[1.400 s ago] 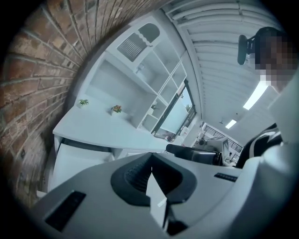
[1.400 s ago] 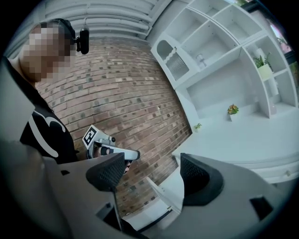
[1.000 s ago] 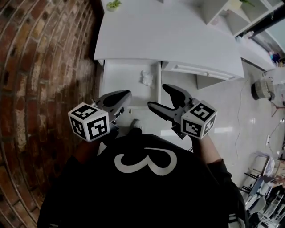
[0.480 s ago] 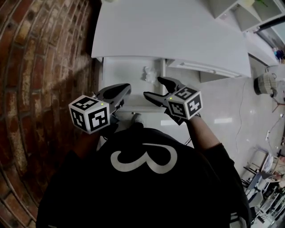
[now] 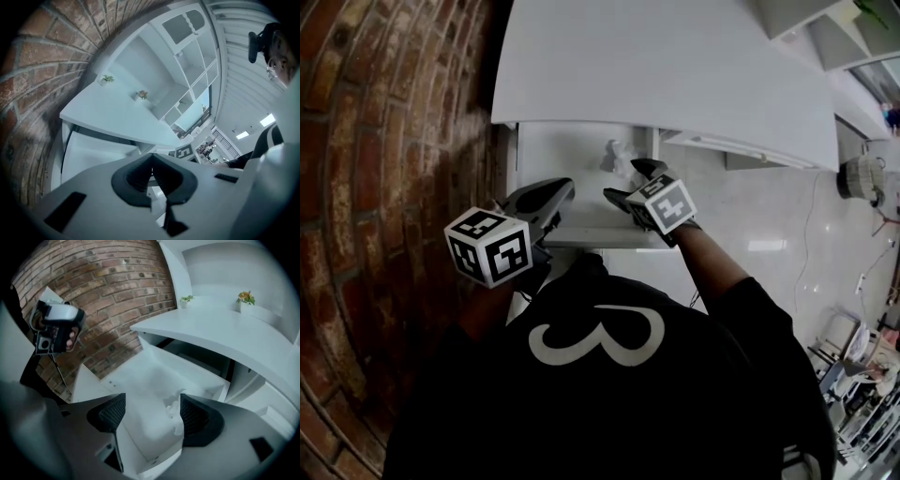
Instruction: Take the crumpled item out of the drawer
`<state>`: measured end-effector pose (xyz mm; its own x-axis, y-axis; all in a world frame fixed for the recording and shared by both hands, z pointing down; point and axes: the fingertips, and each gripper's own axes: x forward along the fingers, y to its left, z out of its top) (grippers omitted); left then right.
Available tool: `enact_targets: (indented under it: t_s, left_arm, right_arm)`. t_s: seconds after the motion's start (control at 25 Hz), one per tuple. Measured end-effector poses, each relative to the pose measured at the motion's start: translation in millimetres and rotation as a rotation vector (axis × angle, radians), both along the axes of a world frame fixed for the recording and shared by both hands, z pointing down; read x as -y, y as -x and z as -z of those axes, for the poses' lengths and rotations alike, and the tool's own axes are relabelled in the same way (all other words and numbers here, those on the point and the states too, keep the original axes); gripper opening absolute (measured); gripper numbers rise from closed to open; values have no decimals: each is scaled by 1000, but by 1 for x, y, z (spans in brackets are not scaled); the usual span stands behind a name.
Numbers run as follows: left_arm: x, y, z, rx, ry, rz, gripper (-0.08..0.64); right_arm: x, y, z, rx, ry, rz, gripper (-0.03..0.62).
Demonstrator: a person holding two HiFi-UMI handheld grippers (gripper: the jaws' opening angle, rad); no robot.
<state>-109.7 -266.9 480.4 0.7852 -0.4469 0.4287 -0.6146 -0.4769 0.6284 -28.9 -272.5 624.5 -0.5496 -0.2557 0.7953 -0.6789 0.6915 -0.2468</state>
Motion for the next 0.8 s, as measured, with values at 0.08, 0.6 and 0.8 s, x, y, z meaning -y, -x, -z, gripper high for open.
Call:
enact_targets:
  t_s: [0.08,0.6,0.8]
  left_arm:
    - [3,2,-5,0,6,6,3]
    - [10,12,-18,7,9,-1,3]
    - [14,18,-21,2,9,20,3]
  right_arm:
    - [4,-2,-21,-70,2,26,350]
    - [16,-8,-114,-458,82,133,344]
    - [23,-13,-131,-539,107,128,327]
